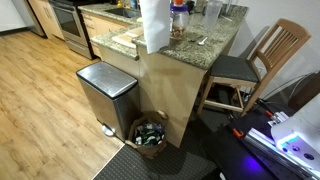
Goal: Remove the white and orange bottle from the top of the container and place it on the countertop
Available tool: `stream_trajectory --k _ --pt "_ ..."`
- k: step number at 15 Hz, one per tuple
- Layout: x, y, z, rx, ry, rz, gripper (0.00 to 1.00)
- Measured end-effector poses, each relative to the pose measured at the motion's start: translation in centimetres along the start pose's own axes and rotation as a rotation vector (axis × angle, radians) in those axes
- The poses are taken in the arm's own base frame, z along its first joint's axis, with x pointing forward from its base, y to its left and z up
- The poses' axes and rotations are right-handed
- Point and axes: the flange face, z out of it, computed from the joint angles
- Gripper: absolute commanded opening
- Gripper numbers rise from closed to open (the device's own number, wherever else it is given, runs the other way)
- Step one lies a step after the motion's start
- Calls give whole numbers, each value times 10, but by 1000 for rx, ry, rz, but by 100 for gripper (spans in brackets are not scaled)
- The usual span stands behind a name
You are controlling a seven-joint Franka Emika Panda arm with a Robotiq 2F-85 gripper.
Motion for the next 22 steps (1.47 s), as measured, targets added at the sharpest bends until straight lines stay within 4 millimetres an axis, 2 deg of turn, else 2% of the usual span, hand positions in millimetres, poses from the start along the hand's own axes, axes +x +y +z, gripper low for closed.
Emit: stream_trajectory --k 2,5,10,11,13,15,17,22 --pt "4 0 -2 6 47 -2 100" --pt "3 -1 -1 -13 44 84 100" --pt "-14 -12 -1 -19 -172 248 100" --pt "-9 -16 -7 -15 -185 276 100" --pt "19 -21 -28 0 -183 302 100" --pt "30 -23 -35 6 -179 305 100" --pt "29 -22 -35 -33 -164 298 100" --pt "14 -25 -36 -152 -215 454 100"
